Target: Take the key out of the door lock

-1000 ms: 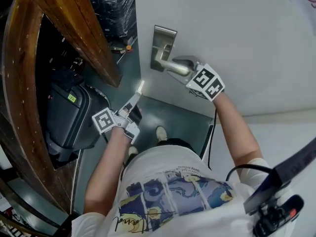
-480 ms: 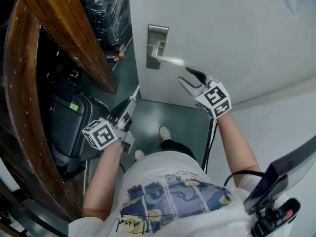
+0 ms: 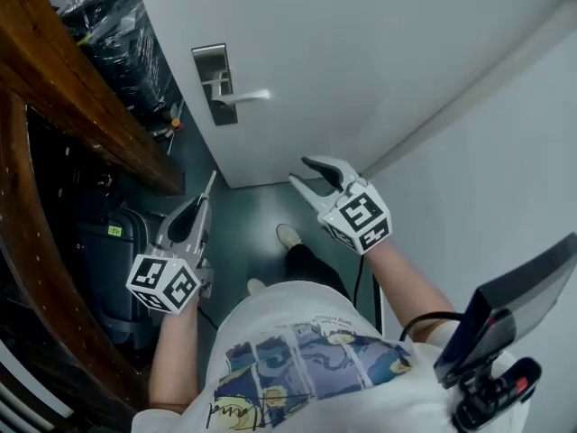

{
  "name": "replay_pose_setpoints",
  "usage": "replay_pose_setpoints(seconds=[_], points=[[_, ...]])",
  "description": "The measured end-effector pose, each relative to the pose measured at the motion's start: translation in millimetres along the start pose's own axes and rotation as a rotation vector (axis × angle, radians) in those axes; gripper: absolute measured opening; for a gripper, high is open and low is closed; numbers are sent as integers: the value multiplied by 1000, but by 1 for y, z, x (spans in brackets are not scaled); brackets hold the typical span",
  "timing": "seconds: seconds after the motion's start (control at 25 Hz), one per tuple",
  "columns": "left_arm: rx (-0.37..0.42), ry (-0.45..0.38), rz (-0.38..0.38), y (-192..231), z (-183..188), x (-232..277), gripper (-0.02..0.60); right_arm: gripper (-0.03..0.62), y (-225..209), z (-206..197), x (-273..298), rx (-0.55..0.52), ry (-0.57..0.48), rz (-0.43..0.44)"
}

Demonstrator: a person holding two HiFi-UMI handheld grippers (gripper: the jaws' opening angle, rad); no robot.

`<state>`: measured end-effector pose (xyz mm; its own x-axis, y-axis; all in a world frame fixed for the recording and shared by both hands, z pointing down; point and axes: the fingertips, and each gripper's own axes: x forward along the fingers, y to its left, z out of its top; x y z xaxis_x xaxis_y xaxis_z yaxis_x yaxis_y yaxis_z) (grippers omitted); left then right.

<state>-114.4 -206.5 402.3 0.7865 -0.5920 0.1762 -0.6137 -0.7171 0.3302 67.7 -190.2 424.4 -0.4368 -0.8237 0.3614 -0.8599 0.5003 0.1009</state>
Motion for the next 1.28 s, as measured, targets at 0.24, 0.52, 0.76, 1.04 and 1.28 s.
replay_pose_setpoints(seconds=[0.24, 0.52, 0.76, 1.04, 1.28], points=[[63, 34, -25, -25, -6, -15, 23, 121, 31, -4, -30, 19, -3, -13], [55, 86, -93, -38, -14, -18, 23, 97, 51, -4, -48, 18, 0, -19], [62, 100, -104, -44, -16, -22, 23, 54, 68, -4, -51, -15, 22, 1], [60, 117, -111, -45, -22, -25, 23, 18, 76, -4, -49, -33, 39, 16], [74, 122, -121, -51, -21, -25, 23, 3, 78, -2, -49, -39, 55, 20]])
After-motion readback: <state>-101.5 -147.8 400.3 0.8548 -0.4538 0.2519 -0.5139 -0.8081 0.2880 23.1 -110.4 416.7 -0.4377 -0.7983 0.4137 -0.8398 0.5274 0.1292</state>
